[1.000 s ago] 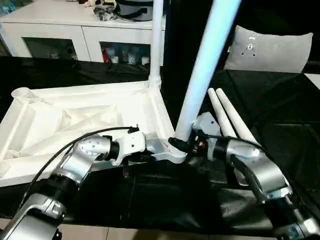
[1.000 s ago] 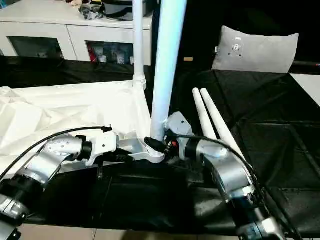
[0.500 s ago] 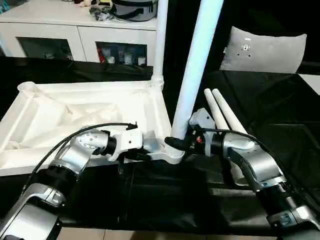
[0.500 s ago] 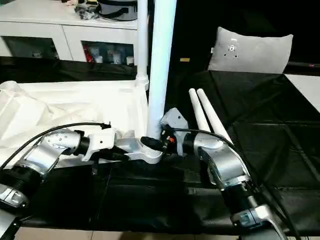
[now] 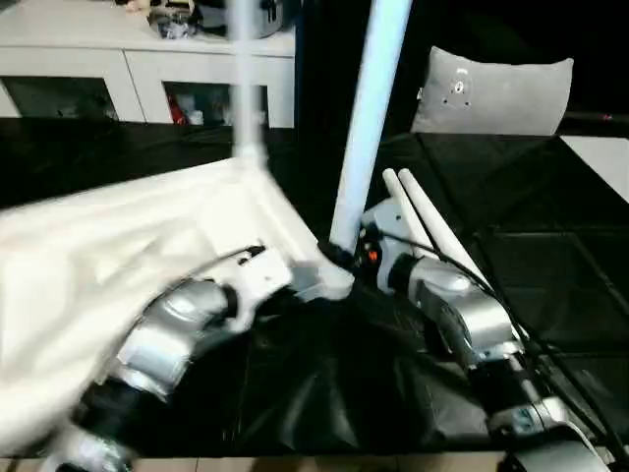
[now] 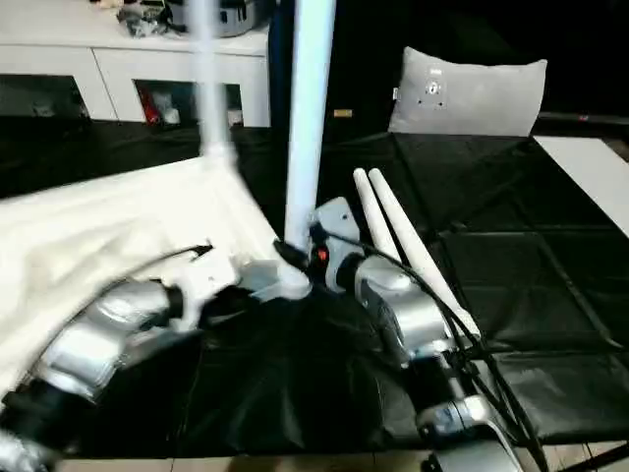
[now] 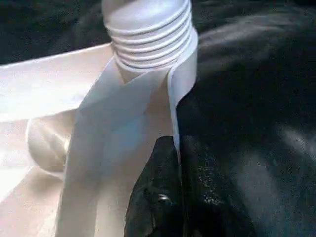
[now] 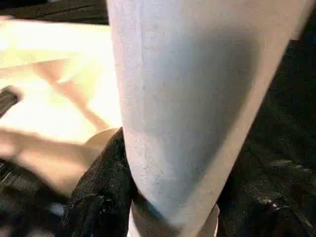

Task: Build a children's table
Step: Rotate leg to tighten

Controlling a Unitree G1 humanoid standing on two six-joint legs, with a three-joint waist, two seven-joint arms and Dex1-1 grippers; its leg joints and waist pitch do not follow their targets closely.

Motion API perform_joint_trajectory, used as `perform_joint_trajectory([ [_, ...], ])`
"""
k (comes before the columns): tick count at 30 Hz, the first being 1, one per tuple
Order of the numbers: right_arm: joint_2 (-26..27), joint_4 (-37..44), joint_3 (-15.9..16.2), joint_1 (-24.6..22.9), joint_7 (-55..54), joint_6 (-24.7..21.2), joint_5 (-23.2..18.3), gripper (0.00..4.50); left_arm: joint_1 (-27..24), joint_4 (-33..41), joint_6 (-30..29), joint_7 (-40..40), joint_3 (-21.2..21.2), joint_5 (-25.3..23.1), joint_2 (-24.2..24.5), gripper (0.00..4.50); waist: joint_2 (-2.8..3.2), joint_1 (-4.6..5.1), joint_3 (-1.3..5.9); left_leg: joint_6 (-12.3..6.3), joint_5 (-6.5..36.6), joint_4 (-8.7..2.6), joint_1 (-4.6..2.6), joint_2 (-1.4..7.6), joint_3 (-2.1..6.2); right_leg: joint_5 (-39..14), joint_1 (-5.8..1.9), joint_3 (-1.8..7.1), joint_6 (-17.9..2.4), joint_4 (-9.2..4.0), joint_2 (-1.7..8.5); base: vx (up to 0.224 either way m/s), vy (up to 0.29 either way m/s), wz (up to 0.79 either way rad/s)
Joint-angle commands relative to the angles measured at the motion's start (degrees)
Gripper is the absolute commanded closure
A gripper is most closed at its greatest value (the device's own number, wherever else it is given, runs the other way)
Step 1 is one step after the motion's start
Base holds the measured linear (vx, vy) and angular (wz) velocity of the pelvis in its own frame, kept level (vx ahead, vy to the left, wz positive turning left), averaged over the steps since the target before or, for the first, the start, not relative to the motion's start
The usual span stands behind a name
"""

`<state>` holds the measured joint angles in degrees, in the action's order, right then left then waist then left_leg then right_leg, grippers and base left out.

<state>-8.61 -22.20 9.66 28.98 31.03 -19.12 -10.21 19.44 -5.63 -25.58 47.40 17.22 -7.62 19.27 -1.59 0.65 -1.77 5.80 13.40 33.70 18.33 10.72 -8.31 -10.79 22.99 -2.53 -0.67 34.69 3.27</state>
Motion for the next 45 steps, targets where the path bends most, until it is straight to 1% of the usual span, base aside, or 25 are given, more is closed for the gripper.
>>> perform_joint_trajectory([
  [1,-0.57,-8.09,-0.27,-2.56,-4.67,-4.72,3.83,2.62,-0.50,5.35,-1.40,-0.19,3.55,-0.50,-2.06,4.50,0.60,-0.59,1.05,-0.75,19.66,-4.96,1.12,1.69,0.50,-31.73,-1.20,2.47,-6.72,-6.24,3.98,0.000,0.000,0.00],
  [5,0.14,-7.84,0.03,-2.94,-4.66,-5.34,3.48,2.62,-0.39,6.59,-4.29,-3.37,4.89,-2.60,-3.10,4.50,0.17,-0.99,1.14,-1.15,19.30,-5.12,1.49,1.69,0.62,-32.26,-1.33,2.40,-5.45,-6.33,4.04,0.000,0.000,0.00],
  [10,0.72,-8.77,0.50,-3.15,-4.97,-4.50,3.63,2.62,0.29,6.26,-5.82,-5.89,4.55,-5.03,-1.95,4.50,0.48,-0.95,1.25,-0.65,20.75,-5.40,1.52,1.77,0.92,-31.91,-1.27,2.20,-4.83,-6.50,4.10,0.000,0.000,0.00],
  [12,0.78,-9.13,0.68,-2.95,-4.95,-3.75,4.09,2.62,0.43,6.25,-6.52,-6.69,4.07,-5.78,-1.66,4.50,0.48,-0.85,1.31,-0.52,20.65,-5.45,1.53,1.85,0.92,-30.34,-1.31,2.19,-5.30,-6.41,4.07,0.000,0.000,0.00],
  [13,0.82,-9.28,0.77,-2.85,-5.03,-3.11,4.48,2.62,0.52,6.14,-6.63,-6.91,3.87,-5.78,-1.49,4.50,0.69,-0.86,1.18,-0.48,21.04,-5.49,1.56,1.82,0.91,-30.31,-1.25,2.21,-5.49,-6.48,4.11,0.000,0.000,0.00],
  [17,1.19,-10.12,0.11,-2.37,-5.16,-1.55,4.37,2.62,0.94,5.34,-6.46,-7.37,3.14,-5.06,-0.90,4.50,0.55,-0.68,1.29,-0.48,21.48,-5.45,1.60,1.79,0.88,-30.18,-1.20,2.24,-5.76,-6.58,4.20,0.000,0.000,0.00],
  [18,1.12,-10.32,-0.13,-2.16,-5.38,-0.85,4.39,2.27,1.09,4.33,-5.65,-7.54,2.42,-4.61,-0.66,4.50,0.53,-0.60,1.26,-0.55,21.60,-5.45,1.62,1.78,0.89,-30.26,-1.21,2.24,-5.84,-6.58,4.19,0.000,0.000,0.00],
  [19,1.06,-10.27,-0.19,-2.15,-5.46,-0.55,4.43,2.27,1.10,3.92,-5.29,-7.70,2.05,-4.38,-0.61,4.50,0.65,-0.58,1.27,-0.56,21.65,-5.39,1.54,1.75,0.82,-30.23,-1.12,2.24,-5.86,-6.67,4.15,0.000,0.000,0.00],
  [21,0.98,-10.01,-0.22,-2.25,-5.28,-0.51,4.35,1.89,1.08,3.63,-4.94,-7.74,1.77,-4.19,-0.48,4.50,0.71,-0.63,1.26,-0.60,21.57,-5.37,1.46,1.71,0.76,-30.13,-1.04,2.24,-5.95,-6.72,4.10,0.000,0.000,0.00],
  [22,0.86,-9.71,-0.25,-2.37,-5.06,-0.40,4.29,1.84,1.13,3.18,-4.49,-7.72,1.45,-3.99,-0.30,4.50,0.69,-0.65,1.45,-0.50,20.78,-5.30,1.54,1.77,0.77,-28.79,-1.17,2.27,-6.54,-6.48,4.09,0.000,0.000,0.00],
  [23,0.75,-9.43,-0.25,-2.54,-4.95,-0.17,4.31,1.84,1.15,2.86,-4.15,-7.67,1.26,-3.88,-0.13,4.50,1.12,-0.90,1.45,-0.53,20.51,-5.35,1.50,1.80,0.65,-27.70,-1.11,2.38,-6.67,-6.56,4.13,0.000,0.000,0.00],
  [24,0.39,-8.67,-0.46,-3.08,-4.61,0.50,4.31,1.55,1.26,1.89,-2.77,-7.28,0.87,-3.41,0.46,4.50,0.99,-0.87,1.51,-0.33,19.10,-5.42,1.80,1.91,0.63,-23.89,-1.49,2.33,-7.77,-6.04,3.95,0.000,0.000,0.00],
  [28,-0.42,-6.56,-1.09,-4.44,-3.34,2.58,3.76,1.39,1.86,0.23,-1.20,-6.83,0.19,-2.48,0.91,4.50,0.97,-1.42,1.63,-0.80,16.14,-5.18,1.63,1.88,0.15,-19.52,-1.76,2.55,-9.32,-5.63,3.94,0.000,0.000,0.00],
  [29,-1.18,-4.54,-1.33,-5.67,-1.28,4.09,2.88,1.28,2.39,-0.76,0.06,-5.89,0.26,-2.03,1.48,4.50,0.88,-1.52,1.63,-1.15,14.81,-5.14,1.87,1.86,0.06,-18.40,-2.02,2.60,-9.79,-5.52,4.01,0.000,0.000,0.00],
  [32,-2.66,-1.80,-1.55,-7.34,1.04,4.75,1.89,0.99,3.30,-2.38,1.67,-4.40,0.45,-1.48,2.42,4.50,0.95,-2.02,1.72,-2.04,11.92,-4.92,1.78,1.76,-0.15,-16.29,-2.31,2.60,-10.05,-5.35,3.94,0.000,0.000,0.00],
  [33,-3.66,-0.85,-1.32,-8.05,2.10,5.29,1.92,0.92,3.80,-3.41,2.79,-3.76,0.69,-1.35,3.02,4.50,1.11,-2.24,1.87,-2.45,10.23,-4.77,1.75,1.75,-0.32,-14.18,-2.39,2.62,-10.81,-5.15,3.93,0.000,0.000,0.00],
  [34,-3.85,-0.70,-1.28,-8.15,2.28,5.40,1.96,0.70,3.89,-3.61,3.03,-3.61,0.75,-1.33,3.14,4.50,1.11,-2.51,2.03,-2.56,7.85,-4.68,1.98,1.81,-0.32,-11.64,-2.81,2.56,-11.33,-4.80,4.02,0.000,0.000,0.00],
  [35,-4.52,-0.18,-1.19,-8.51,2.92,5.78,2.00,0.70,4.21,-4.26,3.87,-3.08,0.96,-1.24,3.53,4.50,1.02,-2.57,2.05,-2.64,6.71,-4.63,2.29,1.75,-0.23,-10.09,-3.14,2.48,-11.46,-4.53,4.02,0.000,0.000,0.00],
  [38,-6.93,1.97,-1.61,-9.61,6.11,6.75,0.96,0.47,5.15,-6.40,6.96,-0.55,1.77,-0.49,4.80,4.50,1.26,-2.67,2.42,-3.16,1.71,-4.08,2.09,1.61,-0.42,-2.80,-3.33,2.38,-13.24,-3.74,3.79,0.000,0.000,0.00],
  [39,-7.67,2.88,-1.84,-9.89,7.71,6.72,0.20,0.47,5.35,-7.03,7.94,0.45,1.89,-0.06,5.06,4.50,1.59,-2.72,2.55,-3.88,0.60,-3.86,2.04,1.52,-0.48,0.19,-3.40,2.34,-14.09,-3.44,3.68,0.000,0.000,0.00],
  [40,-7.68,2.91,-1.85,-9.89,7.76,6.72,0.18,0.21,5.36,-7.05,7.97,0.48,1.89,-0.05,5.06,4.50,1.41,-2.75,2.63,-4.53,-0.34,-3.70,2.04,1.60,-0.59,3.20,-3.40,2.34,-14.87,-3.12,3.63,0.000,0.000,0.00],
  [41,-7.90,3.20,-1.91,-9.96,8.30,6.68,-0.07,0.21,5.41,-7.24,8.23,0.78,1.89,0.09,5.12,4.50,1.36,-2.68,2.56,-4.78,-0.58,-3.76,2.17,1.65,-0.57,3.93,-3.48,2.33,-15.22,-3.02,3.71,0.000,0.000,0.00],
  [42,-10.21,5.20,-2.19,-10.21,12.04,7.85,-0.90,0.11,5.46,-8.21,11.21,3.59,2.58,0.98,5.63,4.50,1.42,-2.81,2.49,-5.23,-0.03,-3.72,1.97,1.69,-0.68,3.45,-3.33,2.28,-15.66,-3.18,3.81,0.000,0.000,0.00],
  [43,-11.50,6.04,-2.28,-10.18,14.09,8.41,-1.34,0.11,5.49,-8.68,12.84,5.14,3.11,1.32,5.97,4.50,1.19,-2.99,2.43,-5.75,1.60,-3.73,1.96,1.78,-0.78,1.57,-3.47,2.32,-15.61,-3.37,3.91,0.000,0.000,0.00],
  [45,-13.13,6.98,-2.14,-10.05,16.77,8.69,-1.93,0.05,5.60,-9.19,13.92,6.81,3.99,1.61,6.53,4.50,1.30,-3.28,2.34,-5.88,2.12,-3.82,1.84,2.00,-0.78,-0.09,-3.34,2.36,-15.57,-3.34,4.01,0.000,0.000,0.00],
])
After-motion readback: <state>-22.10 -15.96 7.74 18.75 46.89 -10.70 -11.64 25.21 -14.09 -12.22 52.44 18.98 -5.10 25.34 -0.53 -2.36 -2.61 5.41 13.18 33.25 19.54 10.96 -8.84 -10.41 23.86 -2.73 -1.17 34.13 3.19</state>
